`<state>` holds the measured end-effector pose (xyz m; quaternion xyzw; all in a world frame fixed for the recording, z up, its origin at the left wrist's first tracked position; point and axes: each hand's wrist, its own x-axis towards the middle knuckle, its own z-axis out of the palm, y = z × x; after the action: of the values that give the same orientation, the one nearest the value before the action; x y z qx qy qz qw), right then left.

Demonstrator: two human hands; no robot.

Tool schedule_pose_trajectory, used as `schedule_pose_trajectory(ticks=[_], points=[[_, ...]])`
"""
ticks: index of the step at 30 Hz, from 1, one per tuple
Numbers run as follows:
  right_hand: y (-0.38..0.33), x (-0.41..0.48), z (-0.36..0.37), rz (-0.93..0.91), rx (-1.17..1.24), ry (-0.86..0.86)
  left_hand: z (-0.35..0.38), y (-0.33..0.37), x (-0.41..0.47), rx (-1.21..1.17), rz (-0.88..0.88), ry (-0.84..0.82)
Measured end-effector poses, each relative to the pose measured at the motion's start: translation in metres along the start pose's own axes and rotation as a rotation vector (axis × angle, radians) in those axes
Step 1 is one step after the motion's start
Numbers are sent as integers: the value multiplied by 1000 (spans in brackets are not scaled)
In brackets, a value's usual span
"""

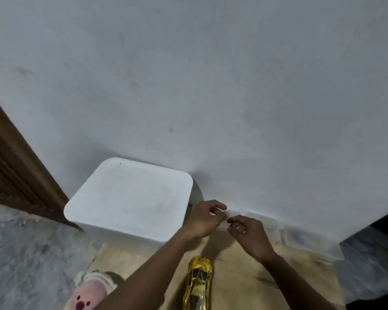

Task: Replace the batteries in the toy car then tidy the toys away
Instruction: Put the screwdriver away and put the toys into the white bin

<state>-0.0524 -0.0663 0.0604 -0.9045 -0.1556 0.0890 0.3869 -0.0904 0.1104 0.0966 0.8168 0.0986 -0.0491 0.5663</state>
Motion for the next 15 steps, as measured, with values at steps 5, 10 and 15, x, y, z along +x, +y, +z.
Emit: schedule_pose_trajectory(ticks=[5, 10, 15], points=[[-58, -15, 7, 57, 223, -49, -91, 12, -47, -102, 90, 165], [-102, -14, 32, 58, 173, -96, -205, -32, -70, 173, 55, 451], [-128, 3, 64, 152, 134, -120, -284, -100, -74, 528, -198, 574]])
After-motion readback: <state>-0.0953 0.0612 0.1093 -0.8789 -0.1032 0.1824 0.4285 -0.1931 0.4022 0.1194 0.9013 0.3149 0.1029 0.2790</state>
